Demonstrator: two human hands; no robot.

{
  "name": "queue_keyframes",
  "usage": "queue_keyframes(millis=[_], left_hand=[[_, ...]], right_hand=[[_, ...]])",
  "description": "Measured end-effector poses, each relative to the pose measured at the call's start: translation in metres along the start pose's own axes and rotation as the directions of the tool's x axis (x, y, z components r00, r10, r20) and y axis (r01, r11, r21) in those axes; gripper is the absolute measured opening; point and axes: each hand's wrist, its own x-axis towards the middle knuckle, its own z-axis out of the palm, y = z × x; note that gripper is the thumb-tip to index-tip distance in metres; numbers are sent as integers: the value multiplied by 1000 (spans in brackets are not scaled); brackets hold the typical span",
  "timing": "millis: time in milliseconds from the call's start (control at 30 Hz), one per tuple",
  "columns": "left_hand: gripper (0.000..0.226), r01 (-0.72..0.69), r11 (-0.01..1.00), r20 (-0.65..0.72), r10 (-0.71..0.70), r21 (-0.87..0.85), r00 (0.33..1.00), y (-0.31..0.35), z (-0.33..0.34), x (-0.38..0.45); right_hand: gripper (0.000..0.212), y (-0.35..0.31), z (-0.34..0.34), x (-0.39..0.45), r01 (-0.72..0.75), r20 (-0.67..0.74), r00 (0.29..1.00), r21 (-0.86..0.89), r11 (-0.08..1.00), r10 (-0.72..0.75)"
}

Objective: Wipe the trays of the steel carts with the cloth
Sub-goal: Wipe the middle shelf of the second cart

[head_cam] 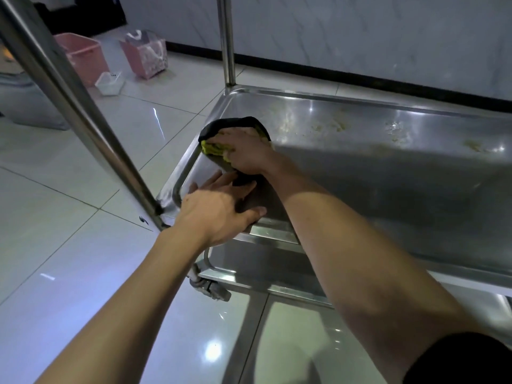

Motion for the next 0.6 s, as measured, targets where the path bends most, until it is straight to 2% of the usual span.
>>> queue_keyframes(millis=[233, 433, 600], left_hand=[[75, 21, 1000, -1, -21, -11, 1000, 3, -3, 0], [63, 29, 1000, 83, -29, 3, 996, 8, -14, 0], [44, 116, 991, 47, -113, -70, 992, 23, -15, 9]], right_hand=[[44, 16, 2, -14, -12, -130, 991, 77, 997, 22], [45, 68, -20, -71, -156, -203, 967, 1, 988, 153], [49, 118, -43, -155, -335, -239, 916, -8, 942, 323]])
